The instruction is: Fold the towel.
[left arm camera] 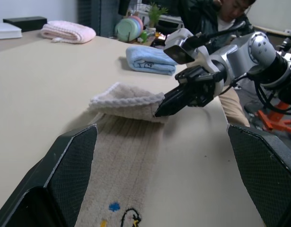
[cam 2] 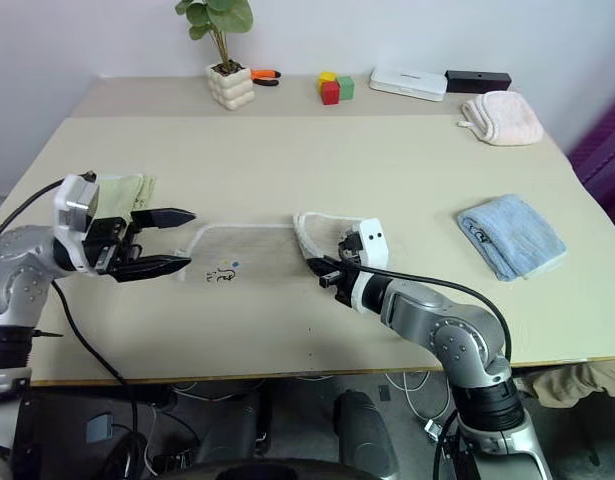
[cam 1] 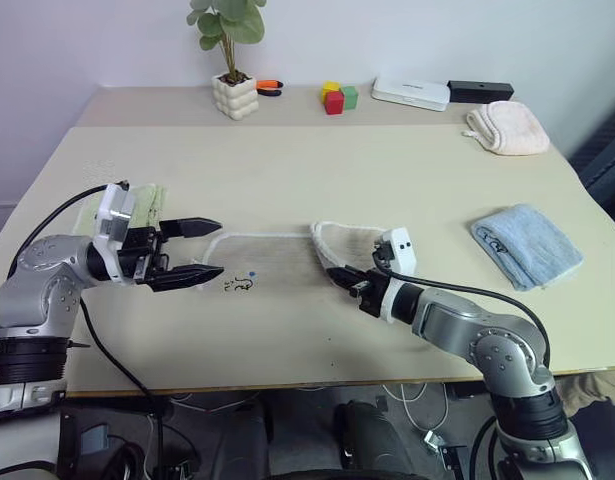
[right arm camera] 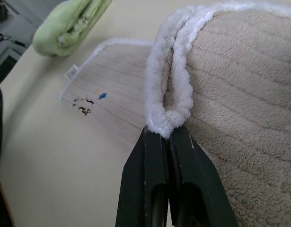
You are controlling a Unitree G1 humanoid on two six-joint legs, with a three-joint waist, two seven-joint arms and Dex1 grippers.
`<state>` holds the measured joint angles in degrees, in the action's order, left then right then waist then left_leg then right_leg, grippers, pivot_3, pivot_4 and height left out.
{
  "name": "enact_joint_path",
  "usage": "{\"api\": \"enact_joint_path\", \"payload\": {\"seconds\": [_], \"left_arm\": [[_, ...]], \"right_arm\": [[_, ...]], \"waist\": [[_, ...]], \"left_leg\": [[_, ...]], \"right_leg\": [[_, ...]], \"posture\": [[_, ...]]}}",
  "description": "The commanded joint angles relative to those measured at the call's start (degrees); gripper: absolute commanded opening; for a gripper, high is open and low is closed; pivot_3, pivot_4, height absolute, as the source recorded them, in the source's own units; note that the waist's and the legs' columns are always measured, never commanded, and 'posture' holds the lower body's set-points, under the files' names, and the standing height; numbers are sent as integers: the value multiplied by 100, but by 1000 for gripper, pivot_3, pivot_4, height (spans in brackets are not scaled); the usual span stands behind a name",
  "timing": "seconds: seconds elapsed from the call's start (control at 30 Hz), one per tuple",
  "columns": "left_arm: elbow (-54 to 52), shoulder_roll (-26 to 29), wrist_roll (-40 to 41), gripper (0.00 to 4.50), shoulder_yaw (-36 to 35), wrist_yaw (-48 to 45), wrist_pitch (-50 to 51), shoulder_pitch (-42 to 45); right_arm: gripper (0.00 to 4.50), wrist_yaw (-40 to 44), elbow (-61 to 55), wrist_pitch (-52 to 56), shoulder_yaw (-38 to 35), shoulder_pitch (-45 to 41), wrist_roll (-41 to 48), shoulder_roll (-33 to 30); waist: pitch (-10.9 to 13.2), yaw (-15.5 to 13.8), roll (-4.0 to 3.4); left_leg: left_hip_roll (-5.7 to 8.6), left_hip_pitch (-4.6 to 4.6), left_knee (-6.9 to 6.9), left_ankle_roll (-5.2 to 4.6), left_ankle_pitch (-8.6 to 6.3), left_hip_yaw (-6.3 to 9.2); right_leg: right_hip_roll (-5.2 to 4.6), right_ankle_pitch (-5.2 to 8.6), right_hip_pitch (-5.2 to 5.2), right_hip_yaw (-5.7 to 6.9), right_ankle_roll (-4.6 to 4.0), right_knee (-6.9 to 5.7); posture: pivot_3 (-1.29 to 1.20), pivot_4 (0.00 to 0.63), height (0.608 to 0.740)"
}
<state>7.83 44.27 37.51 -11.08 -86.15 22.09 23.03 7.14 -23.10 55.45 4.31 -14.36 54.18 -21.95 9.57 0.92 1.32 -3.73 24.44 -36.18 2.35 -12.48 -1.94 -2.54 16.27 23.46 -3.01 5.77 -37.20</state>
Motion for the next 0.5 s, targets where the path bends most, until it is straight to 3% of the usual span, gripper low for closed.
{"api": "enact_joint_path", "payload": {"seconds": [0.03, 0.23, 0.33, 0.5], "left_arm": [[-219, 118, 154, 4500, -194, 6, 45, -20], [-259, 108, 154, 4500, -214, 59, 41, -66], [-265, 79, 149, 4500, -208, 83, 36, -69], [-232, 58, 140, 4500, -179, 86, 24, -40]], "right_arm": [[9, 172, 22, -26, 187, -167, -329, 62], [9, 351, 99, -33, 211, -198, -621, 194], [840, 408, 90, -6, 170, -207, -691, 261], [3309, 401, 43, 53, 37, -205, -673, 393]], "waist": [[0, 3, 0], [0, 0, 0], [0, 3, 0], [0, 1, 0]], "left_leg": [[0, 0, 0, 0, 0, 0], [0, 0, 0, 0, 0, -1], [0, 0, 0, 0, 0, 0], [0, 0, 0, 0, 0, -1]], "right_leg": [[0, 0, 0, 0, 0, 1], [0, 0, 0, 0, 0, 1], [0, 0, 0, 0, 0, 0], [0, 0, 0, 0, 0, 0]], "posture": [[0, 150, 740], [0, 150, 740], [0, 150, 740], [0, 150, 740]]}}
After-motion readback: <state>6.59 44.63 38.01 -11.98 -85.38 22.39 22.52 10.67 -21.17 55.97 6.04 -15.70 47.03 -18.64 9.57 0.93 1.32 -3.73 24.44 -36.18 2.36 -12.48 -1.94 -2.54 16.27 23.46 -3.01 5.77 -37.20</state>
